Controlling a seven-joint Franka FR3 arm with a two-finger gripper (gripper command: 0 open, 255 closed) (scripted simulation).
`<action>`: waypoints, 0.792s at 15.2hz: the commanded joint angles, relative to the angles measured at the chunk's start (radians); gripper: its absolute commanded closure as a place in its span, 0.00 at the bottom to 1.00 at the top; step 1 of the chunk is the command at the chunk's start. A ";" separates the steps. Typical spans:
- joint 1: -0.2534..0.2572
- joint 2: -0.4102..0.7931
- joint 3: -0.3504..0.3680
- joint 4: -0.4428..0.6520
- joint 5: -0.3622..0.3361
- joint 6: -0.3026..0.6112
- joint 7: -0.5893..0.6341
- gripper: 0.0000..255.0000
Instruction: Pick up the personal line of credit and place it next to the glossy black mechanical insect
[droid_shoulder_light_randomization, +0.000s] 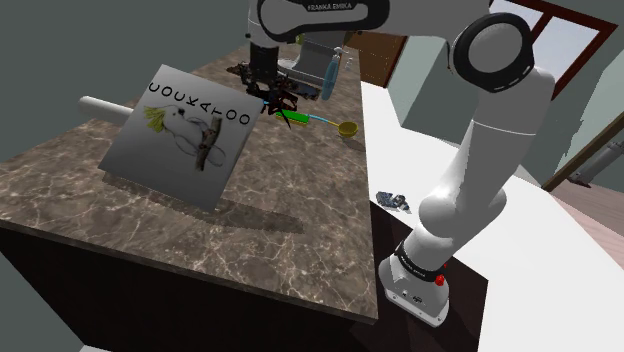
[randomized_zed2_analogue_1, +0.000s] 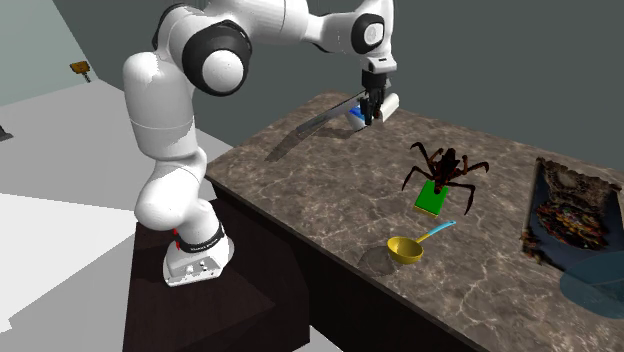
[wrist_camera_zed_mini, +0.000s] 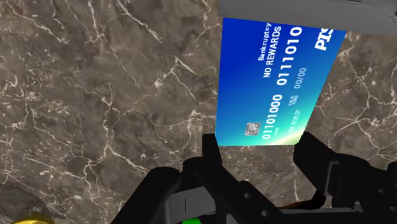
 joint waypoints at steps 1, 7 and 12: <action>0.000 0.004 -0.001 -0.025 -0.004 0.027 0.007 1.00; -0.001 0.020 -0.006 -0.085 -0.020 0.099 0.026 1.00; 0.001 0.040 -0.012 -0.129 -0.039 0.157 0.044 1.00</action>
